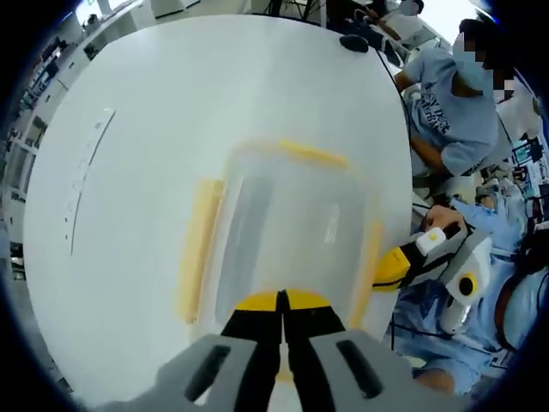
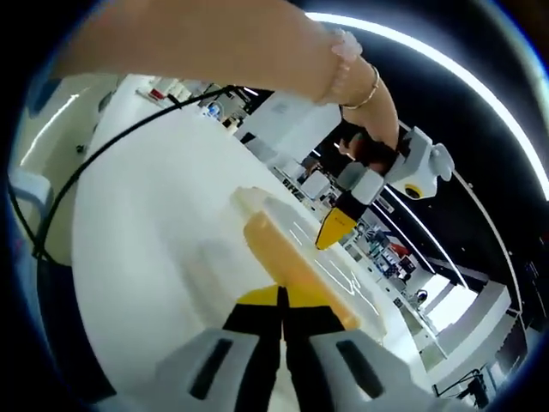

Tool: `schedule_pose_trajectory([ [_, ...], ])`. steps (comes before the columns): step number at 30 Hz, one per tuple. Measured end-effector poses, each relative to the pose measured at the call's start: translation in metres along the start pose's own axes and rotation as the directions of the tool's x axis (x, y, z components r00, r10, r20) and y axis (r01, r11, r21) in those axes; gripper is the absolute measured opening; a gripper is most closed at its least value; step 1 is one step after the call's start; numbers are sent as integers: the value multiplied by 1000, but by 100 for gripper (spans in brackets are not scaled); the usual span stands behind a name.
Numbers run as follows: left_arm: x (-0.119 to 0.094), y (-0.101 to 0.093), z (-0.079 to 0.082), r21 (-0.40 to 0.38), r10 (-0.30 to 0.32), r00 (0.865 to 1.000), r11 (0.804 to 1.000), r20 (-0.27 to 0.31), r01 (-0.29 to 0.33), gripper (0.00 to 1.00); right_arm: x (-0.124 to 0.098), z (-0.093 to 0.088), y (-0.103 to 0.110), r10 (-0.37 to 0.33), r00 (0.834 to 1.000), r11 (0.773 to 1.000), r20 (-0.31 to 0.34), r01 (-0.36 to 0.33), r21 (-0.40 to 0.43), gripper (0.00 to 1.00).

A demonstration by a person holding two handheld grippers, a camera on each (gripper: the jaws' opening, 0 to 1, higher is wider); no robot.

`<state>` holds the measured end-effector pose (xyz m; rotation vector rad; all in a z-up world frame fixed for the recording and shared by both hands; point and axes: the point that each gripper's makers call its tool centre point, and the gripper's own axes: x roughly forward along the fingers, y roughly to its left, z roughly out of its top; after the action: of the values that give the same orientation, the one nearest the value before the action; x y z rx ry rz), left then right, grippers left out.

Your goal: Snap each plastic latch of the storage box into its locked position after aligning the lid with the box until every specified latch is closed and the lid sits flush.

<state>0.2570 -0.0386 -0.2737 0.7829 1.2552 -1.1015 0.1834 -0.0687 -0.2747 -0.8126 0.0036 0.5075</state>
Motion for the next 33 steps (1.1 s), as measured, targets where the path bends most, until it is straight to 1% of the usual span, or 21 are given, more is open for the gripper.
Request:
schedule_pose_trajectory([
  [4, 0, 3, 3, 9, 12, 1000, 1000, -4, -12, 0, -1, -2, -1, 4, 1000, 1000, 2, -3, -3, 0],
  [11, 1, 4, 5, 5, 12, 1000, 1000, 9, -12, 0, -1, -1, -1, 3, 1000, 1000, -5, -3, -17, 0],
  [13, 2, 3, 4, 20, 17, 1000, 1000, 8, -17, 0, -1, -2, -1, 4, 1000, 1000, -4, -4, -18, 0],
  [18, 1, 5, 5, 27, 25, 1000, 999, 1, -25, 0, -1, -2, 0, 10, 1000, 1000, -10, -11, -12, 0],
  [21, 1, 7, 6, 22, 12, 1000, 1000, 12, -12, 0, -1, -3, 1, 2, 1000, 1000, -12, -2, -26, 0],
  [23, 0, 8, 5, 25, -4, 1000, 1000, 31, 3, 0, -1, -3, -2, -7, 1000, 999, -18, 6, -44, 0],
  [25, 1, 7, 6, 21, -6, 999, 1000, 35, 6, 0, -2, -3, -3, -6, 1000, 999, -19, 6, -43, 0],
  [29, 1, 6, 6, 18, 10, 1000, 1000, 9, -10, 0, -3, -4, -6, -7, 1000, 999, -28, 6, -53, 0],
  [33, 1, 7, 5, 3, 9, 1000, 1000, -1, -9, 0, -3, -5, -7, -18, 1000, 997, -25, 16, -70, 0],
])
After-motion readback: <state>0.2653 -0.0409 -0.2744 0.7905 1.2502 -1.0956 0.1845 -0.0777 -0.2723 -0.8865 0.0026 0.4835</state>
